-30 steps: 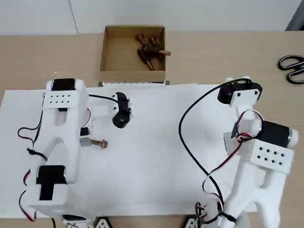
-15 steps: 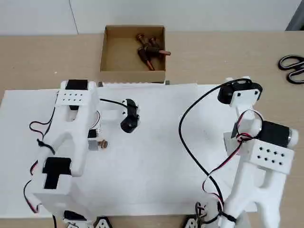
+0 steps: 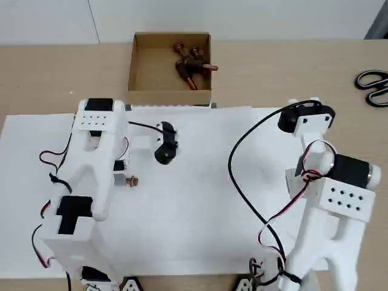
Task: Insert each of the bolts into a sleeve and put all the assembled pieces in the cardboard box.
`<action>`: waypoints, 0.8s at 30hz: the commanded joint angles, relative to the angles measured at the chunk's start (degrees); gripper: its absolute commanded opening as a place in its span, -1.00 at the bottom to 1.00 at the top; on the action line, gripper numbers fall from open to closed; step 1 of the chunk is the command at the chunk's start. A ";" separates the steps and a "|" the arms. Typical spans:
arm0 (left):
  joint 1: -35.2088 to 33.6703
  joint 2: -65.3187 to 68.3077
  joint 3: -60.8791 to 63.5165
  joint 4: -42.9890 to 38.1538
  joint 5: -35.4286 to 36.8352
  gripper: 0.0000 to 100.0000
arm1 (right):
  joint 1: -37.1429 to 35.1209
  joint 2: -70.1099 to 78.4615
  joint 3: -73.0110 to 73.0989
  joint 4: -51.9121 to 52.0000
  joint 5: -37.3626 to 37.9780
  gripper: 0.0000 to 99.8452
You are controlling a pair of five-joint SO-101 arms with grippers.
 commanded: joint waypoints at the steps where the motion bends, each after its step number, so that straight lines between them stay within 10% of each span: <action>1: 0.35 -0.44 -3.56 2.37 -18.81 -0.81 | 0.22 -1.27 -0.35 -0.31 -0.44 -0.99; 24: 1.05 11.16 -3.38 0.26 -18.55 -0.82 | 0.22 -1.63 -0.35 -0.31 -0.53 -0.99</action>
